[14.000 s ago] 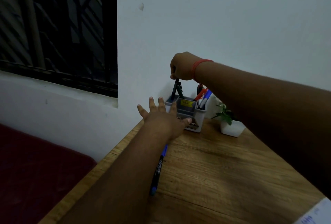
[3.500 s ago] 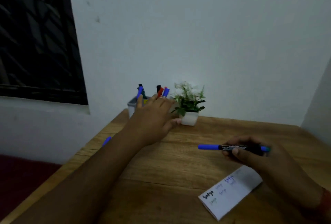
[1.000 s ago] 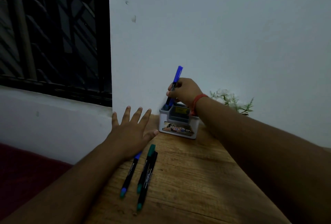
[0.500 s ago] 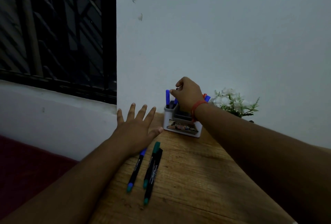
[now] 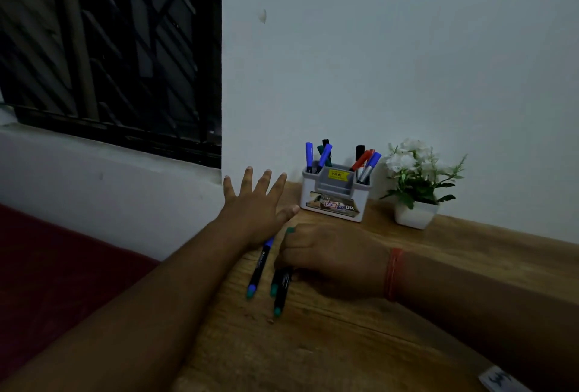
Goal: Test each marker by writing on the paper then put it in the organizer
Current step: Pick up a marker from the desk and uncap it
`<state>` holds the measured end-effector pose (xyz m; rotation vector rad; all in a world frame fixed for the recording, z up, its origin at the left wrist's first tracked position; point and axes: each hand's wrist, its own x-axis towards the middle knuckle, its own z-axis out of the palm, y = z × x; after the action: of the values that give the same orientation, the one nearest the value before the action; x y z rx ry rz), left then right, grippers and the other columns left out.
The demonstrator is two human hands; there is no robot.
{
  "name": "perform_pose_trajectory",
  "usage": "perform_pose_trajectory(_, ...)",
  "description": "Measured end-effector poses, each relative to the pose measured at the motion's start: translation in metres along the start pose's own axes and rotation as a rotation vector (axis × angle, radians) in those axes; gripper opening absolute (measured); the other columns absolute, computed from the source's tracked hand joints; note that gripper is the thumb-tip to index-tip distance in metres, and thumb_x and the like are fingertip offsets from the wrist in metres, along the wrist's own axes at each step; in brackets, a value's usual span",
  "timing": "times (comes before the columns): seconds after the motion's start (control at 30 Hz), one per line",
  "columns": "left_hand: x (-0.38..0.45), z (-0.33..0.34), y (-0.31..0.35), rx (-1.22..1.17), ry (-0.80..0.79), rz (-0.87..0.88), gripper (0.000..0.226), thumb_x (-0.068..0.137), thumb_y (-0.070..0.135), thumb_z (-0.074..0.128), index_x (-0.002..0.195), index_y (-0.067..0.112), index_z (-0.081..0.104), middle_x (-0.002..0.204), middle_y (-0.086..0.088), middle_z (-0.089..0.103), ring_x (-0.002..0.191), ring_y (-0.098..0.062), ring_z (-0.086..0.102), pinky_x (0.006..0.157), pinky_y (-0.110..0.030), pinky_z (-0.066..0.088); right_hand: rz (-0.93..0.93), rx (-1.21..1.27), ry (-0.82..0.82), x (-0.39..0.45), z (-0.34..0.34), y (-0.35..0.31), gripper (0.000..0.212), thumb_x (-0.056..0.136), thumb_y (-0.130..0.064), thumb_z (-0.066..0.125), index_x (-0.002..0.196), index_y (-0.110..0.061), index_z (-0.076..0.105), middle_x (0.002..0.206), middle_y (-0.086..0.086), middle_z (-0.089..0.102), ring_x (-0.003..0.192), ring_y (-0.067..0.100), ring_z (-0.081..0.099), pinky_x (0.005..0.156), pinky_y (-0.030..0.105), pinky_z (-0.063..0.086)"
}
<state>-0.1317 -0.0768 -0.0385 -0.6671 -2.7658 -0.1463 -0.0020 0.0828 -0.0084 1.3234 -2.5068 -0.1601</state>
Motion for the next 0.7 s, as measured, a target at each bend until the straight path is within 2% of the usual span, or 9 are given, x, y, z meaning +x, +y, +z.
perform_pose_trajectory(0.13,-0.004,-0.001,0.002,-0.010,-0.003,0.001,0.075,0.091,0.074,0.008,0.154,0.038,-0.011,0.165,0.002,-0.010,0.148,-0.029,-0.020,0.113,-0.065,-0.011,-0.052,-0.010,0.021,-0.003,0.001,-0.004,0.026,0.092,-0.008,0.064,0.114,-0.020,0.067,0.109,-0.001,0.069,0.099,0.013,0.055,0.084,0.027,0.044)
perform_pose_trajectory(0.23,-0.009,-0.005,0.006,0.003,0.017,0.016,0.075,0.091,0.074,0.008,0.154,0.038,-0.010,0.165,0.002,-0.010,0.148,-0.029,-0.020,0.113,-0.065,-0.011,-0.099,-0.095,-0.018,-0.005,-0.001,-0.007,0.021,0.089,-0.009,0.067,0.108,-0.018,0.069,0.103,0.002,0.068,0.090,0.017,0.058,0.077,0.031,0.048)
perform_pose_trajectory(0.33,-0.016,-0.008,0.013,0.031,0.050,0.045,0.076,0.091,0.074,0.008,0.155,0.036,-0.009,0.165,0.001,-0.007,0.149,-0.029,-0.018,0.113,-0.065,-0.010,-0.047,-0.146,-0.014,-0.020,-0.012,-0.011,0.026,0.087,-0.007,0.061,0.111,-0.018,0.067,0.108,0.003,0.067,0.096,0.017,0.058,0.080,0.029,0.050)
perform_pose_trajectory(0.4,-0.020,-0.013,0.017,0.061,0.077,0.073,0.077,0.091,0.074,0.009,0.155,0.035,-0.007,0.165,0.001,-0.005,0.149,-0.029,-0.016,0.113,-0.066,-0.010,0.089,-0.083,0.044,-0.036,-0.020,-0.012,0.033,0.087,-0.001,0.060,0.114,-0.019,0.062,0.114,0.001,0.066,0.099,0.013,0.059,0.083,0.028,0.053)
perform_pose_trajectory(0.47,-0.026,-0.020,0.025,0.113,0.118,0.124,0.078,0.090,0.074,0.007,0.156,0.033,-0.002,0.166,0.001,0.000,0.151,-0.028,-0.010,0.113,-0.065,-0.009,0.315,0.034,0.128,-0.059,-0.030,-0.016,0.032,0.092,0.000,0.059,0.114,-0.024,0.057,0.112,-0.004,0.064,0.094,0.004,0.057,0.081,0.024,0.056)
perform_pose_trajectory(0.57,-0.036,-0.036,0.045,0.142,0.265,0.309,0.074,0.093,0.070,0.012,0.152,0.029,0.027,0.159,-0.001,0.029,0.149,-0.024,0.017,0.115,-0.065,0.002,0.623,0.264,0.313,-0.100,-0.042,-0.022,0.020,0.100,-0.014,0.054,0.113,-0.029,0.052,0.104,-0.015,0.065,0.092,-0.003,0.064,0.076,0.016,0.055)
perform_pose_trajectory(0.63,-0.044,-0.044,0.067,0.084,0.370,0.485,0.059,0.096,0.062,0.026,0.137,0.028,0.051,0.143,0.003,0.052,0.138,-0.018,0.039,0.115,-0.063,0.011,0.781,0.440,0.464,-0.127,-0.048,-0.026,0.011,0.101,-0.019,0.054,0.110,-0.025,0.051,0.098,-0.011,0.071,0.089,-0.001,0.069,0.077,0.023,0.058)
perform_pose_trajectory(0.7,-0.051,-0.048,0.095,-0.039,0.403,0.600,0.046,0.097,0.056,0.037,0.126,0.028,0.060,0.129,0.008,0.061,0.128,-0.012,0.048,0.116,-0.059,0.014,0.904,0.710,0.628,-0.149,-0.055,-0.030,0.011,0.099,-0.011,0.058,0.108,-0.016,0.052,0.094,0.005,0.075,0.088,0.012,0.075,0.082,0.034,0.061)
